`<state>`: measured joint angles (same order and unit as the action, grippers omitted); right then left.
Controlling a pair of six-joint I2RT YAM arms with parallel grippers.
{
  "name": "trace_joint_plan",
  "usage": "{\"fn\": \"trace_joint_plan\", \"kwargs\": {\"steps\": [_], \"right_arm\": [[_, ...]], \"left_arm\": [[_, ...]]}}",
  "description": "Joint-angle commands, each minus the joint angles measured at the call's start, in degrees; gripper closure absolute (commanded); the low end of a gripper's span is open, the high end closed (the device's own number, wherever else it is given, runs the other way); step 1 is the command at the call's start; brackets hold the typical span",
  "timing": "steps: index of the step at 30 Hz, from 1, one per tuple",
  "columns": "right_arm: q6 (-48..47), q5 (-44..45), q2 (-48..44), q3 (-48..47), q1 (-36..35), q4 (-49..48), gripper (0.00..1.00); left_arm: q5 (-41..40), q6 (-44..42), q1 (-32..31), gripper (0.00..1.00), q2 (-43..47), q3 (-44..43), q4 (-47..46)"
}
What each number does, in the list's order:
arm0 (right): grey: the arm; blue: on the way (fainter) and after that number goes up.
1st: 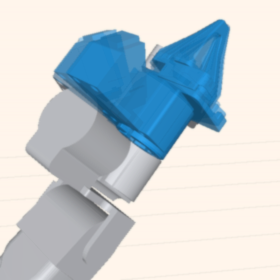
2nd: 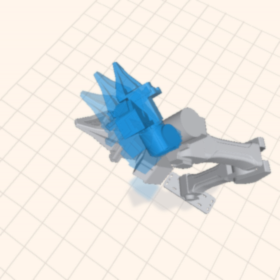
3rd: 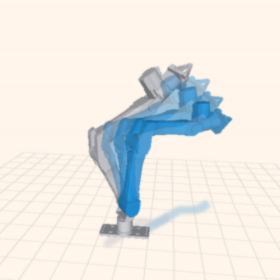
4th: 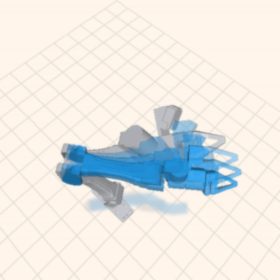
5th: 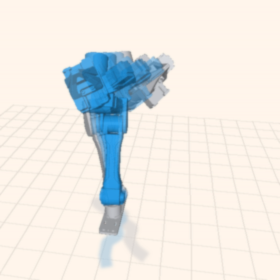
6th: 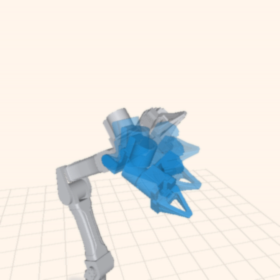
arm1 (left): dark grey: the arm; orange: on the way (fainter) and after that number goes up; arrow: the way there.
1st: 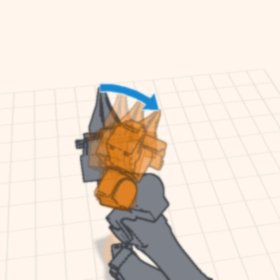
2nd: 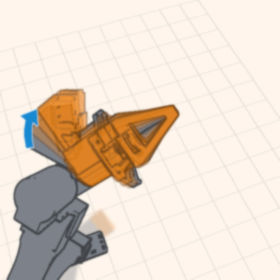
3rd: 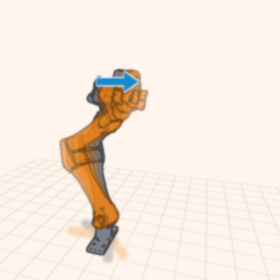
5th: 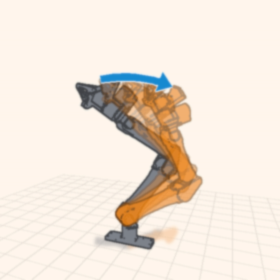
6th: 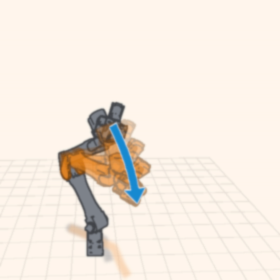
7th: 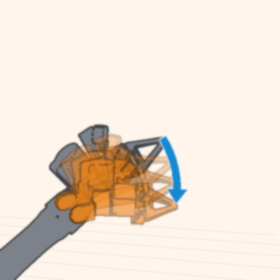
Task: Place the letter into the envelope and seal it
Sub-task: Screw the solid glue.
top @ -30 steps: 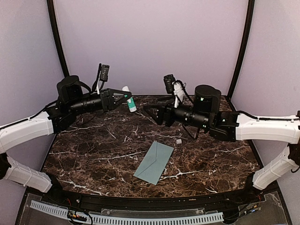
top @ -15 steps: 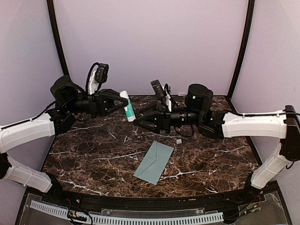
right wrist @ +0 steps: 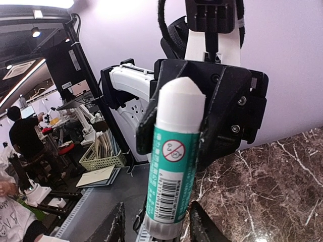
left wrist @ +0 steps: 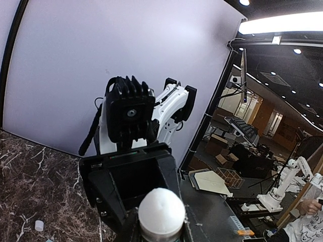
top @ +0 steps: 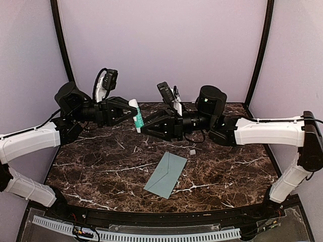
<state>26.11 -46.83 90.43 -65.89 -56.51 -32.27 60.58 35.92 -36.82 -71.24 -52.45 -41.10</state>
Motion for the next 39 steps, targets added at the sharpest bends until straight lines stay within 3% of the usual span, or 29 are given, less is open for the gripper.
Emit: {"fn": "trace_joint_plan", "kwargs": {"steps": [1, 3, 8, 13, 16, 19, 21, 24, 28, 35, 39], "right_arm": [[0.8, -2.3, 1.5, -2.4, -0.7, -2.5, 0.65], [0.9, -2.6, 1.7, -2.6, -0.8, -2.5, 0.72], [1.0, -2.9, 1.9, -2.5, -0.9, -1.8, 0.72], [0.5, -1.7, 1.1, -2.1, -1.0, -1.5, 0.92], [-1.1, 1.7, 0.0, -1.7, -1.0, 0.4, 0.96], [-4.8, 11.2, -1.8, -1.7, -1.3, 5.9, 0.96], [-7.1, 22.3, -2.9, -2.1, -2.1, 10.1, 0.96], [-9.3, 38.1, -3.1, -3.3, -4.1, 15.7, 0.96], [-11.9, 54.3, -0.1, -7.8, -7.3, 21.3, 0.97], [-14.4, 76.5, 9.6, -20.0, -12.9, 29.3, 0.96], [-15.1, 83.4, 13.9, -26.8, -14.8, 34.1, 0.96]], "left_arm": [[0.3, 0.4, -0.2, 1.0, 0.4, 0.8, -2.8], [-0.2, 0.5, -0.2, 1.0, 0.4, 1.1, -3.1], [-0.8, 0.4, -0.2, 1.0, 0.9, 1.2, -3.2], [-1.2, -0.2, -0.2, 1.0, 0.9, 1.3, -2.8], [-3.8, -2.5, -0.2, 1.0, 1.7, 1.5, 0.1], [-10.4, -11.0, -0.3, 1.0, 3.1, 1.6, 7.6], [-18.0, -15.0, -0.6, 1.0, 4.2, 2.0, 12.9], [-29.9, -18.9, -2.4, 1.0, 5.5, 2.2, 18.5], [-39.4, -20.8, -4.4, 1.0, 5.5, 1.4, 22.4], [-46.4, -15.4, -5.1, 1.0, 4.8, 1.9, 22.4], [-47.5, -14.1, -5.4, 1.0, 4.2, 2.1, 22.6]]}}
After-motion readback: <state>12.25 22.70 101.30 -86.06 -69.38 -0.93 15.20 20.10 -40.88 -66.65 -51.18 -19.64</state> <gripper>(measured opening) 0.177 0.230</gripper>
